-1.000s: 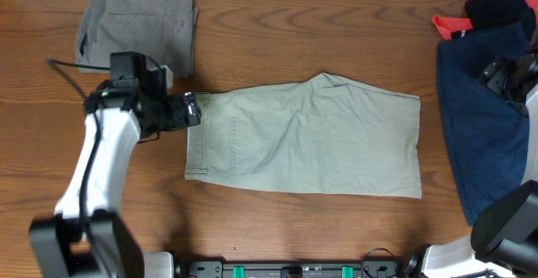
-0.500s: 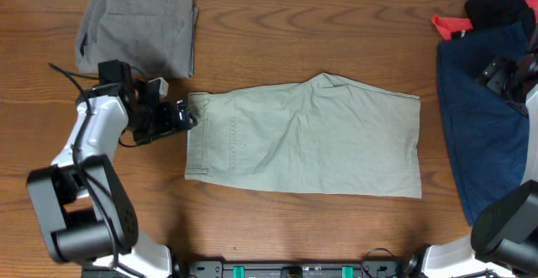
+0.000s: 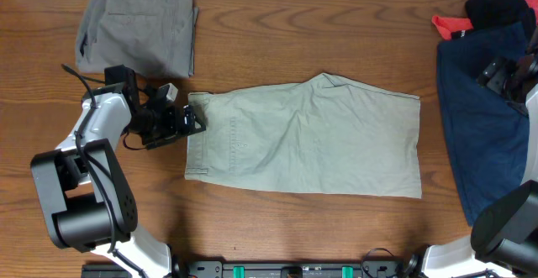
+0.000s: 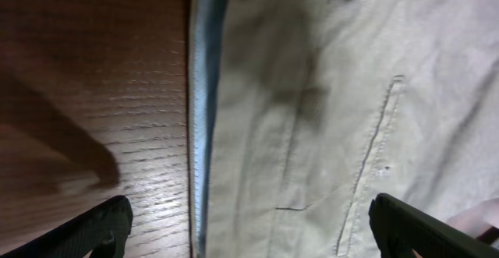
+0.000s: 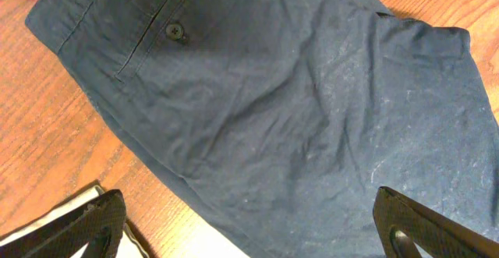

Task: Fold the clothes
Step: 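Reach the left gripper to the shorts' left edge and grasp it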

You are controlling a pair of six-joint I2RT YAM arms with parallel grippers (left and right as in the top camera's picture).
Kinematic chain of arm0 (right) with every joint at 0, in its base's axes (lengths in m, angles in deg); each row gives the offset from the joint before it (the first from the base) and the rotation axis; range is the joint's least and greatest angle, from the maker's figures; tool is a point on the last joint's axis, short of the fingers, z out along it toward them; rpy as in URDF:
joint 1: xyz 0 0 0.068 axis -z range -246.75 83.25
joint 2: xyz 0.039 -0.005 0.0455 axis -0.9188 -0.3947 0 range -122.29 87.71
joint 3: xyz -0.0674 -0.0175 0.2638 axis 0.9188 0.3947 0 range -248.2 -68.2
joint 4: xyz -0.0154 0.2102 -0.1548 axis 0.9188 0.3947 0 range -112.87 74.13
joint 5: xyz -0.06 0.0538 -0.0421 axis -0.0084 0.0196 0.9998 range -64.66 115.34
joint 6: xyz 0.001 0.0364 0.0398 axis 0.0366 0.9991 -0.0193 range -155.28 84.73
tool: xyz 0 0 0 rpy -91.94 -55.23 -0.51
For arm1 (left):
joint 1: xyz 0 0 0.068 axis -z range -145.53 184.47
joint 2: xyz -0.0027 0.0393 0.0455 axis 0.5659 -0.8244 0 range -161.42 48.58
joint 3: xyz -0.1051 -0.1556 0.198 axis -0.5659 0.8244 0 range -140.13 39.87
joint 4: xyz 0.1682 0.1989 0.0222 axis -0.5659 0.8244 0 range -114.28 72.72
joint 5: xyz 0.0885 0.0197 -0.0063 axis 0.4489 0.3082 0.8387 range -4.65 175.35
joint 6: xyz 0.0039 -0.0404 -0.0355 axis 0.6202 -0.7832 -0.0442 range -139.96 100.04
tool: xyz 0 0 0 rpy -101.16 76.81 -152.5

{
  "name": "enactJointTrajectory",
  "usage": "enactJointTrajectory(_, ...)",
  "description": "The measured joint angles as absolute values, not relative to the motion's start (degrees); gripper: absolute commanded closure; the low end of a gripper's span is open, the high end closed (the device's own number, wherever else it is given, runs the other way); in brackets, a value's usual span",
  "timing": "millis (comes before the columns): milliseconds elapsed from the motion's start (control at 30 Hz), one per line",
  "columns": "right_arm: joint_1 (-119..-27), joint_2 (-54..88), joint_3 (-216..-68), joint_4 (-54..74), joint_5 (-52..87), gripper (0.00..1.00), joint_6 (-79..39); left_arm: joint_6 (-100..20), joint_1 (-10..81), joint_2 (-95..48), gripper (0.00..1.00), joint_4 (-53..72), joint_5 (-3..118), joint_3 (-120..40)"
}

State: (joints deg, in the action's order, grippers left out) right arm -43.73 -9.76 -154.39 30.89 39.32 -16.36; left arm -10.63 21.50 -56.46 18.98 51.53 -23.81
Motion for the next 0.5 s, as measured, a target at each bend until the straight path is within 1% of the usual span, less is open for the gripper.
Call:
enactJointTrajectory(233,-43.7,-9.8,-154.4,30.9,39.3,0.01,-16.4,-10.5,21.5,-58.8,0.02,19.2,52.0,-23.9)
enactJointTrajectory(500,-43.7,-9.8,-154.4,30.9,39.3,0.01,-16.4,-10.4,21.5,-61.1,0.02,20.7,47.5,-25.6)
